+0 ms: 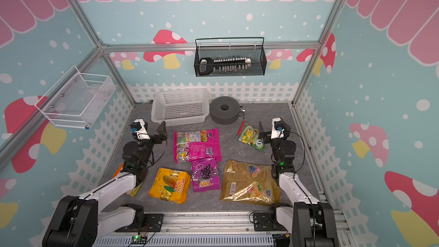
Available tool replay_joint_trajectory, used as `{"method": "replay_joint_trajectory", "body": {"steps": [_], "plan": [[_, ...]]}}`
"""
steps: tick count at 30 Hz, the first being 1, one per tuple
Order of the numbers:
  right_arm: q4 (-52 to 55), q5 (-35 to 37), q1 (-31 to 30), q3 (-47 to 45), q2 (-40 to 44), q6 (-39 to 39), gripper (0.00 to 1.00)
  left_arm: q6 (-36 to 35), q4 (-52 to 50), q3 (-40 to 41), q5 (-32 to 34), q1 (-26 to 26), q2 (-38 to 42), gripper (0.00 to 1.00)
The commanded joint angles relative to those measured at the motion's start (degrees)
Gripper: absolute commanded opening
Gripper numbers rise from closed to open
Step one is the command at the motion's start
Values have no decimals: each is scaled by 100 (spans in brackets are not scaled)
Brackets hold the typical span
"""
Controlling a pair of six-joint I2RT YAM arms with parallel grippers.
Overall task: Put the candies in the basket
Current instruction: Adjust the basket at the center of the board.
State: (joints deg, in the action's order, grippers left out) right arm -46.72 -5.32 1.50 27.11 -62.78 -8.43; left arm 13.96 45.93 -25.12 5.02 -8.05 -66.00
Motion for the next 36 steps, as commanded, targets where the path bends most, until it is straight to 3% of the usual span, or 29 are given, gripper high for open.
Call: {"method": "replay_joint_trajectory", "body": {"steps": [1, 4, 5, 6, 8, 11, 19, 27, 36], "plan": [[1858, 1031, 13, 695, 15, -1583, 99, 1384, -1428, -657, 729, -13, 35, 99], [3082, 1815, 27, 1039, 90, -2688, 99, 2927, -2543, -1226, 1271, 5, -184, 99], [2929, 1584, 26, 977, 144, -2543, 99, 3586, -3036, -1381, 1278, 65, -235, 99], [2776, 1308, 27, 919, 175, -2414, 99, 3797, -3113, -1411, 1038, 157, -253, 99], [2630, 890, 30, 866, 180, -2450, 97, 3626, -2597, -1276, -76, 417, -316, 99], [2576, 325, 26, 900, 35, -2529, 94, 3439, -2576, -1481, -486, 414, -570, 99], [1765, -1853, 17, 884, -772, -3016, 89, 2082, -3116, -2728, -889, -505, -1556, 99], [423, -3530, 10, 1042, -2104, -3933, 99, 1070, -3927, -4413, -1424, -1158, -3203, 98], [-1517, -4050, -9, 1692, -4035, -5443, 92, 753, -4440, -6278, -1919, -1442, -4907, 98]]}}
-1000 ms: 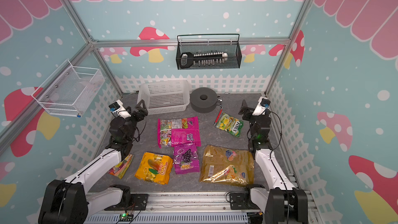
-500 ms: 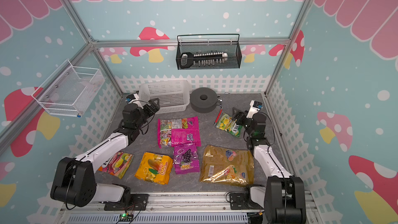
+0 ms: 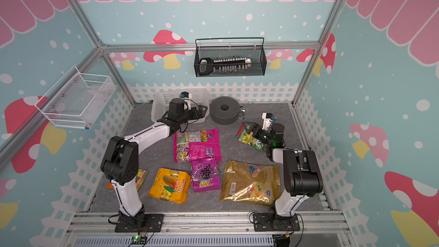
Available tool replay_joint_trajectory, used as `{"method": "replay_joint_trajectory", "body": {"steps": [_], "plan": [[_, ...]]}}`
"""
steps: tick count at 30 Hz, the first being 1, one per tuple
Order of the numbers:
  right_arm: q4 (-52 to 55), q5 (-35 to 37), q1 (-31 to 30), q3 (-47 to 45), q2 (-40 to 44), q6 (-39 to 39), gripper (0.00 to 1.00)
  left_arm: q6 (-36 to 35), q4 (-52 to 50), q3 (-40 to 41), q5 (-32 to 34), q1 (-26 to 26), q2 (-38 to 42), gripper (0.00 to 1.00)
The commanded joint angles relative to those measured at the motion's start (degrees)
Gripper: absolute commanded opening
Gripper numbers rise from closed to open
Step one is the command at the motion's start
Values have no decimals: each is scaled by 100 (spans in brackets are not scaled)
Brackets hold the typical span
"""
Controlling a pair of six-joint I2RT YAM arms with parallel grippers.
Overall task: Put the candies in the basket
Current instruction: Adjust the basket at the center of the board.
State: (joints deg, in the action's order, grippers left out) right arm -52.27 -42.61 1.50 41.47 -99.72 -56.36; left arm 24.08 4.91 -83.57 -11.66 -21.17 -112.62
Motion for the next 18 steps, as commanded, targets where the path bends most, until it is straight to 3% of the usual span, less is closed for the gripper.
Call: {"method": "replay_joint_trajectory", "body": {"steps": [1, 11, 18], "plan": [[-1181, -325, -15, 354, -546, -790, 91, -261, -405, -628, -249, -165, -405, 98], [-1224, -213, -146, 1676, -2129, -1498, 83, -86, -822, -1847, -224, -247, -1555, 98], [-781, -25, -381, 2408, -2653, -1516, 80, 47, -1016, -2021, 500, -431, -1733, 98]]}}
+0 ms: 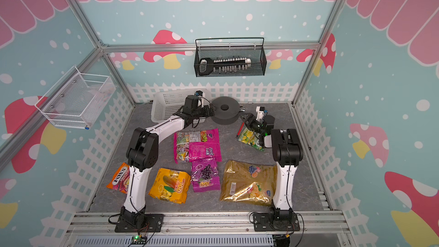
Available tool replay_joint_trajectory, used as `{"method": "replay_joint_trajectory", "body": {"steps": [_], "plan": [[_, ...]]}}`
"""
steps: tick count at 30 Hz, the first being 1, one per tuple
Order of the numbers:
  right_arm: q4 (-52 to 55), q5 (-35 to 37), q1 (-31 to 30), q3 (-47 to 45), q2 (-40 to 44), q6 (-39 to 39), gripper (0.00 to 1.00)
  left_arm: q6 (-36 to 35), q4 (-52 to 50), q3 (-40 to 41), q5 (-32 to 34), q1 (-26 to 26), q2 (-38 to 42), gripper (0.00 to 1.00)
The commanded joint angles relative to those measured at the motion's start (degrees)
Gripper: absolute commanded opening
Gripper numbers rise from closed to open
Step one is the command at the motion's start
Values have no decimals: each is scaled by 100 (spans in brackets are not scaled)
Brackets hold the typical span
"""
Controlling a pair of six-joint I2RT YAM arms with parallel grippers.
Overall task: Put the candies in the basket
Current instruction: Adjust the basket at the center of the board.
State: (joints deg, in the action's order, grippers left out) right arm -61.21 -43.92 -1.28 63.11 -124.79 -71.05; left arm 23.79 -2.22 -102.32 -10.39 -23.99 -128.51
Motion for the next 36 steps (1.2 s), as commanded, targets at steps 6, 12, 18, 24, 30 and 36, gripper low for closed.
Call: {"method": "replay_joint_trajectory", "body": {"steps": [6, 12, 18, 24, 30, 36], "plan": [[556, 267, -219, 811, -498, -56, 79, 219, -544, -130, 1165, -215, 23, 94], [874, 268, -274, 1302, -862, -93, 77, 179, -734, -194, 1817, -255, 34, 94], [937, 339, -325, 1486, -1043, -143, 74, 314, -916, -482, 1563, -248, -333, 92], [825, 204, -346, 1779, -1290, -281, 66, 311, -911, -868, 845, -252, -768, 83], [799, 172, -347, 1773, -1297, -294, 56, 302, -928, -949, 586, -264, -932, 67], [642, 216, -347, 1496, -1124, -364, 54, 258, -947, -681, 845, -264, -741, 58]]}}
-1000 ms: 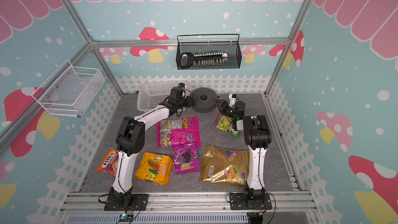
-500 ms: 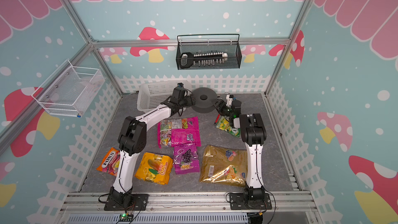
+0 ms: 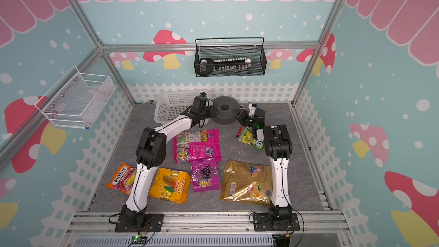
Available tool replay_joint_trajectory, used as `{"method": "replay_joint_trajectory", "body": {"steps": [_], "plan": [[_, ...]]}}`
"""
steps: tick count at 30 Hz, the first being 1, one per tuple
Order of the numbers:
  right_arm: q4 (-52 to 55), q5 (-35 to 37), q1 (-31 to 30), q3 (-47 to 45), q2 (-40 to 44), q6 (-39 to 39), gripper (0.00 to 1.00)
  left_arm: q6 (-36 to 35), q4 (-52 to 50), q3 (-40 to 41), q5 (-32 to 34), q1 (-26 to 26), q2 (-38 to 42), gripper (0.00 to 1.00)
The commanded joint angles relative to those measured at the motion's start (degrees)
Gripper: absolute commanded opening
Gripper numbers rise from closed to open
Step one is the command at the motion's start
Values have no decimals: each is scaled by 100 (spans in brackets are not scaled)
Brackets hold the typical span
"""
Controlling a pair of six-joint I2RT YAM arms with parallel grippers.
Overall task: Put the candies in the basket
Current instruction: Adjust the basket at the center of the board.
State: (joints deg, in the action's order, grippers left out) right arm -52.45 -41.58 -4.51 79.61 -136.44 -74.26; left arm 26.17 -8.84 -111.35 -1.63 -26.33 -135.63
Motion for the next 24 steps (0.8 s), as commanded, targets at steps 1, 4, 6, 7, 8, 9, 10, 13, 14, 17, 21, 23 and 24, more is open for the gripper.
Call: {"method": "replay_joint_trajectory", "body": {"steps": [1, 4, 6, 7, 8, 9, 10, 13, 14, 17, 21, 23, 24], "plan": [[-299, 16, -23, -249, 111, -53, 54, 2, -291, 265, -45, -30, 5, 56], [-319, 124, -21, -518, 393, -2, 55, -15, -293, 398, -189, -38, 102, 48], [-323, 207, -23, -708, 601, 45, 56, -7, -294, 446, -360, -51, 140, 46], [-318, 260, -17, -838, 725, 71, 57, 12, -290, 468, -489, -59, 157, 46], [-319, 304, -15, -944, 845, 99, 58, 40, -287, 489, -608, -72, 173, 46], [-319, 346, -6, -1066, 978, 147, 58, 98, -285, 518, -732, -80, 190, 46], [-319, 389, -6, -1178, 1113, 197, 58, 156, -285, 546, -845, -97, 206, 46], [-260, 397, 14, -1494, 1503, 333, 60, 333, -284, 680, -1024, -144, 305, 46], [-154, 388, 28, -1582, 1620, 411, 61, 397, -281, 750, -1054, -153, 355, 46], [652, 489, 21, -1824, 2078, 882, 63, 567, -277, 927, -1196, -152, 507, 47], [2032, 851, 25, -2126, 2716, 1991, 65, 656, -272, 1061, -1483, -162, 662, 47], [2750, 1184, 22, -2174, 3093, 2499, 66, 661, -276, 1118, -1527, -171, 733, 48], [3141, 1374, 24, -2193, 3226, 2729, 67, 657, -269, 1149, -1559, -179, 765, 49]]}}
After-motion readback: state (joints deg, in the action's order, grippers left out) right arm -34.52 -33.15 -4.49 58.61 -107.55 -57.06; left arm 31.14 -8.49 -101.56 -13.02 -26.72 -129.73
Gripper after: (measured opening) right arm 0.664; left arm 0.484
